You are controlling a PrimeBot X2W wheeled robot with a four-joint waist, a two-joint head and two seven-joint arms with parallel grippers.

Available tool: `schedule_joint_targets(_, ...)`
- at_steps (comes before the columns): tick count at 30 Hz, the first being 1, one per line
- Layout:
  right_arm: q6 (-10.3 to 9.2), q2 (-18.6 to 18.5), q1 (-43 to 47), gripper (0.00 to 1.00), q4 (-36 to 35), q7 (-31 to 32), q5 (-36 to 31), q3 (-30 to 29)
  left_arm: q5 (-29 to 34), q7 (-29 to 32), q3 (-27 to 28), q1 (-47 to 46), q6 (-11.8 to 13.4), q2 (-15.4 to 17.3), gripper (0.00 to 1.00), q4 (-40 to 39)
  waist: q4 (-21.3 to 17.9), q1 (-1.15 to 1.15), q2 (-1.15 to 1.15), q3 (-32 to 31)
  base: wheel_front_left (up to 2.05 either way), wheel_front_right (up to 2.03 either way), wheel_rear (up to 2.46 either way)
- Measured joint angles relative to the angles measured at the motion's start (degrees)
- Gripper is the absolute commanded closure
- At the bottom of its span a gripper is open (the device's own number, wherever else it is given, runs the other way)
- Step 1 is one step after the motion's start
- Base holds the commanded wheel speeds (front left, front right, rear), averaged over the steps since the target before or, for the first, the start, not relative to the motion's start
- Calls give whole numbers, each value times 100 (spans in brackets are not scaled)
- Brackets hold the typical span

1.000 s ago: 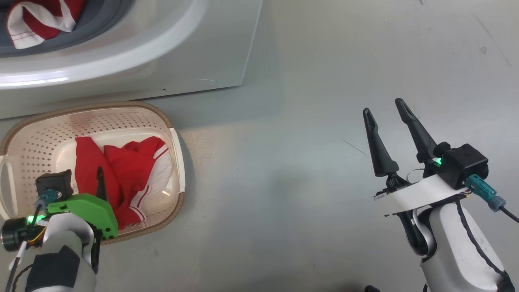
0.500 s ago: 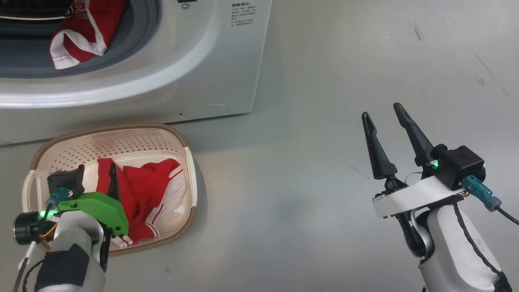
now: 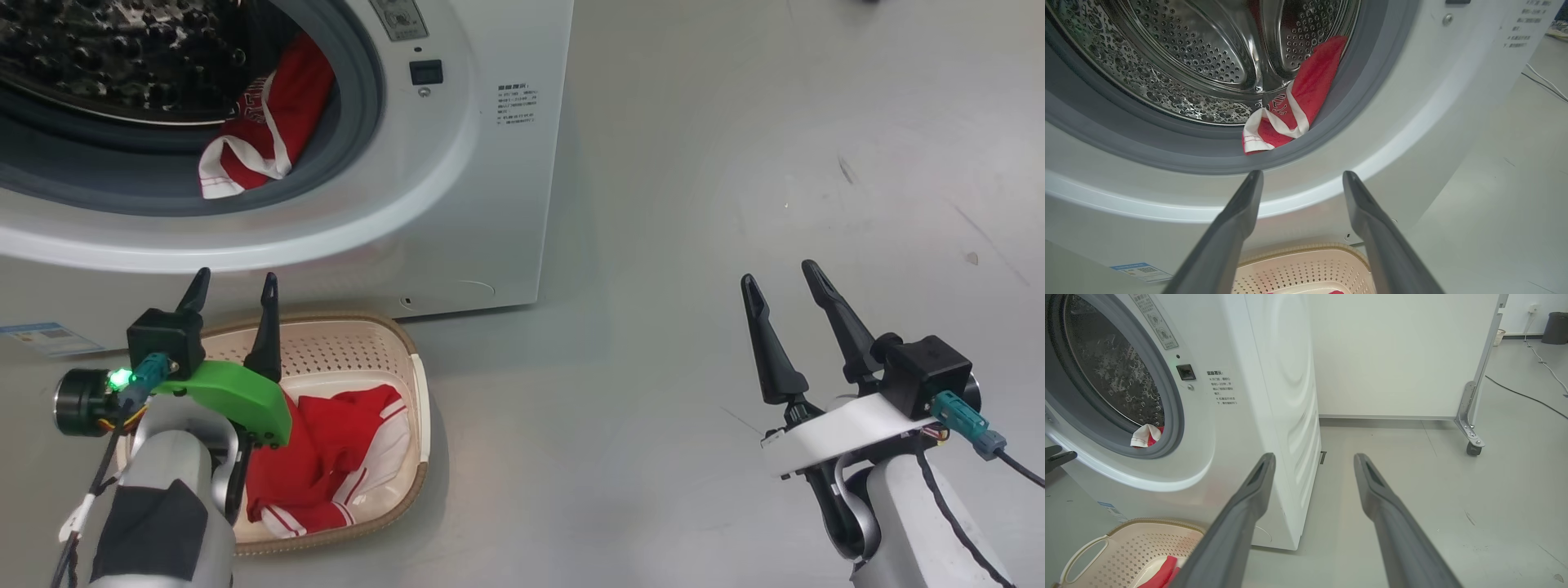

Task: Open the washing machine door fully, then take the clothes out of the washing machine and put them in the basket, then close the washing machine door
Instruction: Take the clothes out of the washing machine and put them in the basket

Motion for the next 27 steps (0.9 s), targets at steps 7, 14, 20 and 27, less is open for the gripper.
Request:
schedule_joint_targets(7,0,-10,246,0,33,0,-1,-43,127,0,-247,335,-58,-34,0,-630,155,0,0,-467,0,0,0)
schedule_joint_targets(14,0,-5,448,0,33,0,-2,-54,58,0,-175,860,-64,-38,0,-1090,284,0,0,-875,0,0,0)
schedule_joint_targets(20,0,1,608,0,-20,0,-2,-163,-126,0,-66,1235,-56,-75,0,-1483,376,0,0,-1111,0,0,0)
schedule_joint_targets(27,0,32,700,0,-109,0,-2,-137,-175,-1,-22,1607,3,-81,0,-1880,452,0,0,-1202,0,0,0)
